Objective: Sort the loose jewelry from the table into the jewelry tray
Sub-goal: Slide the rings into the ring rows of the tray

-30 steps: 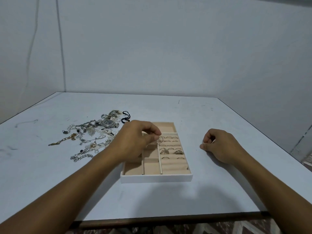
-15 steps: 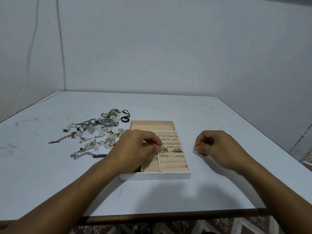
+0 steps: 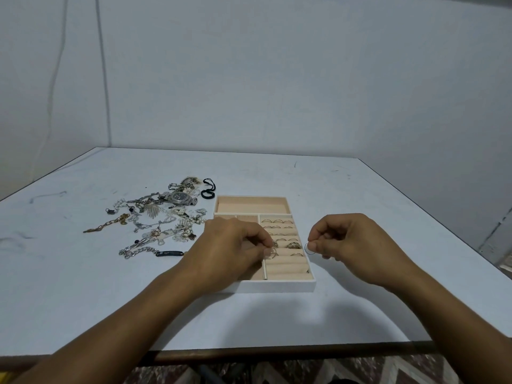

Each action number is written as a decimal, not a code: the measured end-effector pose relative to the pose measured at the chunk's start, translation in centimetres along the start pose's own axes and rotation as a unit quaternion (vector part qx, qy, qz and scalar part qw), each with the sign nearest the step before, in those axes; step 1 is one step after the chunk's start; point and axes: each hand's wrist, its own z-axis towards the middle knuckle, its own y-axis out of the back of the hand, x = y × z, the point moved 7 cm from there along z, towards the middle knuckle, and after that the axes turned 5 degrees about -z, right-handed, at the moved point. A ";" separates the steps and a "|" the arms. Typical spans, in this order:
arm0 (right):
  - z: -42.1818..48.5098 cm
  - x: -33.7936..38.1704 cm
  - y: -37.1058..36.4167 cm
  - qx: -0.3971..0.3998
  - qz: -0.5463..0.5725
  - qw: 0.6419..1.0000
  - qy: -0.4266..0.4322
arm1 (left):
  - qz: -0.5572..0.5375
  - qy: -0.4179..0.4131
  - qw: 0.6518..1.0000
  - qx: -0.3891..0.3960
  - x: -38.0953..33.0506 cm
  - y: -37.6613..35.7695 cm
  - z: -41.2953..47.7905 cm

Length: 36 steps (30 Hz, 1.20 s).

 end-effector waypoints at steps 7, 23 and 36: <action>0.0 -0.2 -0.3 0.006 0.007 1.000 -0.004 | 0.033 -0.026 0.999 -0.001 -0.6 0.1 -0.3; 0.1 -0.9 -0.4 -0.004 0.008 1.000 -0.013 | 0.121 -0.148 0.981 -0.023 -1.4 -0.7 -0.9; 0.2 -1.2 -0.7 -0.008 -0.003 1.000 -0.011 | 0.183 -0.168 0.969 -0.014 -1.3 -1.2 -2.1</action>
